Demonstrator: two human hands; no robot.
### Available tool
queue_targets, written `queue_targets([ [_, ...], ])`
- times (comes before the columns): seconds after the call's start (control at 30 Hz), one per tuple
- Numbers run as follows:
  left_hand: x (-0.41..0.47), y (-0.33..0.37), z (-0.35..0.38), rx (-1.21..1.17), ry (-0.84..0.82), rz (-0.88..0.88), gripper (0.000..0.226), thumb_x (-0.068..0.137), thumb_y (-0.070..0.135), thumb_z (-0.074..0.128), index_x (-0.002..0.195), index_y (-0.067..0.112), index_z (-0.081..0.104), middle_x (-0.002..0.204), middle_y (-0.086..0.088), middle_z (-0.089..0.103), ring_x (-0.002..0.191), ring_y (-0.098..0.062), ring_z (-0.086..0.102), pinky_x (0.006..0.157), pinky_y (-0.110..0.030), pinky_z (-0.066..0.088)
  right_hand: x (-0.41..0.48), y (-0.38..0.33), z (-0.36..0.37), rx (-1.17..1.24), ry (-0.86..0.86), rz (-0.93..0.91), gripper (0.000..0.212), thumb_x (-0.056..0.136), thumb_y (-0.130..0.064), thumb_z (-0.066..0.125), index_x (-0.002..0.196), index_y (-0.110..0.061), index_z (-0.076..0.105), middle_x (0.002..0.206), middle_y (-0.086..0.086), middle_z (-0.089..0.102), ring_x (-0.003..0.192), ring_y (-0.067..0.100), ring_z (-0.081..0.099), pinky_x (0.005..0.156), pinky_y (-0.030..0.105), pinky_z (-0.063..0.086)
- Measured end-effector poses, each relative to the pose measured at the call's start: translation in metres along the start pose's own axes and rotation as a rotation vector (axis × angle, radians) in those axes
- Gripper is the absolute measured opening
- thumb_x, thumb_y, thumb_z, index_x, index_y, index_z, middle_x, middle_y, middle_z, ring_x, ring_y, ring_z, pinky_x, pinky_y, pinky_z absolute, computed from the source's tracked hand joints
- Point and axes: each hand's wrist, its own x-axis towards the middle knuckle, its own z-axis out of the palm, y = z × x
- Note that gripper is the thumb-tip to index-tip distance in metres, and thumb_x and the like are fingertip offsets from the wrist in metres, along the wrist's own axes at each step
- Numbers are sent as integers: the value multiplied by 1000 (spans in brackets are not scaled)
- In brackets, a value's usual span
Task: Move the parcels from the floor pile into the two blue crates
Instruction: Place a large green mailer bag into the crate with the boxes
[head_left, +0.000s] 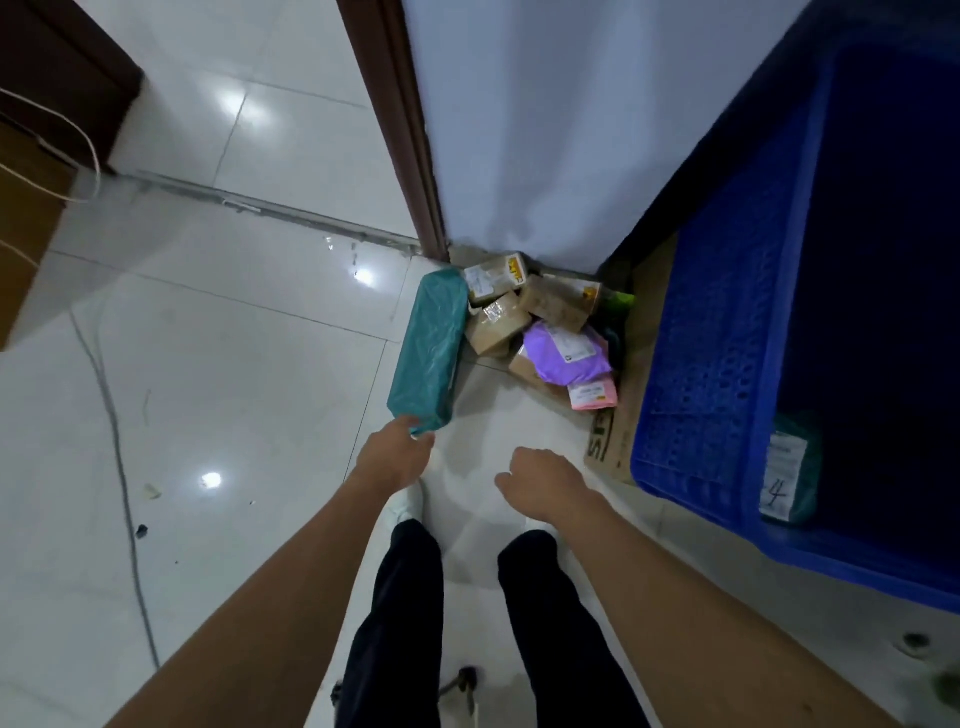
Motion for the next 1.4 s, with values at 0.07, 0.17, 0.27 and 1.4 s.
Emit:
queue_targets([
  [0.07, 32, -16, 5, 39, 24, -19, 45, 101, 36, 46, 139, 12, 48, 133, -10, 61, 121, -31, 56, 98, -35, 42, 28, -3, 16, 9, 2, 10, 40, 97, -38, 45, 124, -12, 59, 130, 14, 61, 119, 33, 55, 95, 33, 44],
  [0.17, 79, -40, 16, 57, 76, -38, 47, 99, 35, 47, 138, 8, 47, 131, -14, 60, 117, -31, 57, 92, -36, 44, 73, -8, 44, 27, 6, 19, 35, 98, -34, 43, 123, -19, 62, 130, 9, 63, 118, 31, 57, 96, 34, 45],
  [0.27, 126, -64, 31, 90, 107, -36, 49, 98, 34, 47, 138, 5, 44, 133, -15, 55, 117, -32, 55, 93, -39, 44, 118, -17, 70, 86, 0, 47, 34, 99, -34, 43, 122, -20, 63, 127, 8, 64, 116, 32, 57, 95, 35, 46],
  [1.4, 302, -74, 112, 161, 390, -42, 101, 56, 64, 79, 126, 6, 35, 115, -11, 49, 106, -32, 57, 83, -40, 51, 296, -37, 164, 742, -105, 167, 58, 96, -35, 43, 152, -38, 27, 147, -1, 50, 129, 26, 50, 109, 44, 39],
])
